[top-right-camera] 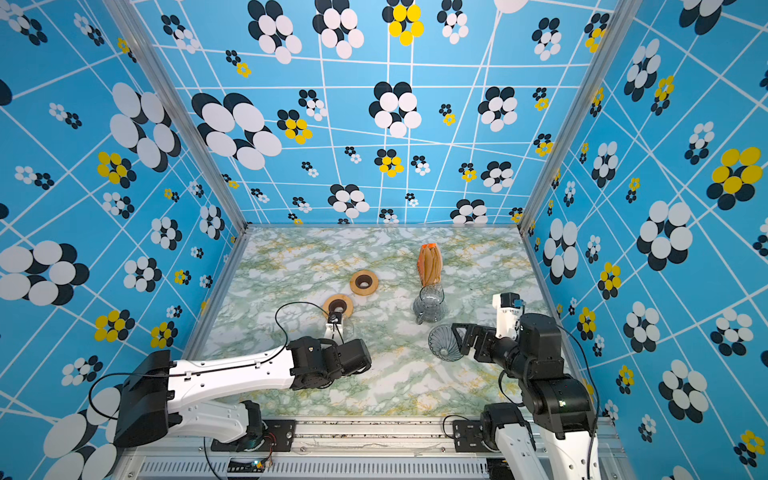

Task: Place the coffee filter in the dripper
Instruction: 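Carry the glass dripper toward the robot and set it beside the green dripper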

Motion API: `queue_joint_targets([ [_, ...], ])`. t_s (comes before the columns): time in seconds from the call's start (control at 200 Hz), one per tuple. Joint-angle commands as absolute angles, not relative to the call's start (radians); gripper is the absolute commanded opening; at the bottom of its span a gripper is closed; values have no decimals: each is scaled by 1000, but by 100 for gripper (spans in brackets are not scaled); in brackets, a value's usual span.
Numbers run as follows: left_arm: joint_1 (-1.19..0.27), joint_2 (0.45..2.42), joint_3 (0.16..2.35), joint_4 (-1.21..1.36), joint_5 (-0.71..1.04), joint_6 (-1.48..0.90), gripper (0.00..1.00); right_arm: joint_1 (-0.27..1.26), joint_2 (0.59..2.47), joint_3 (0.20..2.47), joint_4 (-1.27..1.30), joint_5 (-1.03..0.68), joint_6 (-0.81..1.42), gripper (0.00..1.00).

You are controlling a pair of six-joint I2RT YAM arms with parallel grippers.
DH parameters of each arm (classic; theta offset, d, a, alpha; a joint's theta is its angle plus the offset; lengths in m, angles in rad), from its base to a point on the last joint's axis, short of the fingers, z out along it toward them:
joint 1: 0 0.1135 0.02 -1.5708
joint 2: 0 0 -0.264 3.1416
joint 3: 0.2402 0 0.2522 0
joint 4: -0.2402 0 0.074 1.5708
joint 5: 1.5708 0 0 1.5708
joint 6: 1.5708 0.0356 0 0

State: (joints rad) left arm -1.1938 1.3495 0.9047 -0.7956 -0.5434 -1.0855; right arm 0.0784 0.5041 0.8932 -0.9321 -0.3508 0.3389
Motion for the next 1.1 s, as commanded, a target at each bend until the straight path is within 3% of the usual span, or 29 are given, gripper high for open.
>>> queue_joint_targets([
  [0.0, -1201, 1321, 889, -830, -577, -1105, 21, 87, 506, 926, -960, -373, 314, 99],
  [0.555, -1201, 1289, 898, -849, -572, -1108, 40, 88, 503, 928, -956, -377, 316, 99],
  [1.1, -1182, 1012, 932, -1080, -552, -1155, 42, 88, 489, 907, -916, -428, 330, 99],
])
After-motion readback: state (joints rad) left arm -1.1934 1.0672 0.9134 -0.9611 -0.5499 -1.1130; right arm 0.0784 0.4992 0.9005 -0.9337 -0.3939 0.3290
